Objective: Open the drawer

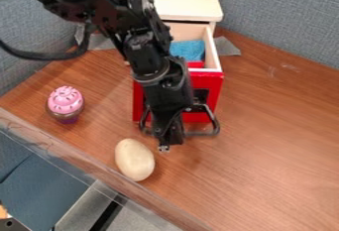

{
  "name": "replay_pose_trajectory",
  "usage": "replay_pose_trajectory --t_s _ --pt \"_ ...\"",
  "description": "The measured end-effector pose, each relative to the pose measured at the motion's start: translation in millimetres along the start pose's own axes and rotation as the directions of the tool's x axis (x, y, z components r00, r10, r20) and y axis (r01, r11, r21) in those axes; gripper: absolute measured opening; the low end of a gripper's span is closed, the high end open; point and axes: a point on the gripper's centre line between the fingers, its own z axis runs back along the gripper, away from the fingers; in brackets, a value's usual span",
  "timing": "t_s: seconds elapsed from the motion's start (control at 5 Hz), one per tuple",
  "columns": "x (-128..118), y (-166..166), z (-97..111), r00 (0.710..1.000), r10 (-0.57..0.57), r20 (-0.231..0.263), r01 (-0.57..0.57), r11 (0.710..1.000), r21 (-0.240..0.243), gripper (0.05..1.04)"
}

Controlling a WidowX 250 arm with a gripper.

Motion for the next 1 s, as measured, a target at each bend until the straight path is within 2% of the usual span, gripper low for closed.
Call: replay_pose_trajectory --t_s 0.2,0.4,0.6,0.8,1.0 --pt "0 0 0 1.0 -0.004 0.0 0.004 1.0 -0.002 0.753" --pt "-1 2 3 1.0 0.004 0.012 -0.004 1.0 0.002 0.993" --pt "8 6 17 0.999 0.014 0.052 -0.015 1.0 0.012 1.003" --pt "17 16 51 0.989 0.053 0.135 -0.06 0.997 0.043 1.0" --pt "22 20 82 0.984 0.085 0.159 -0.096 0.993 0.064 1.0"
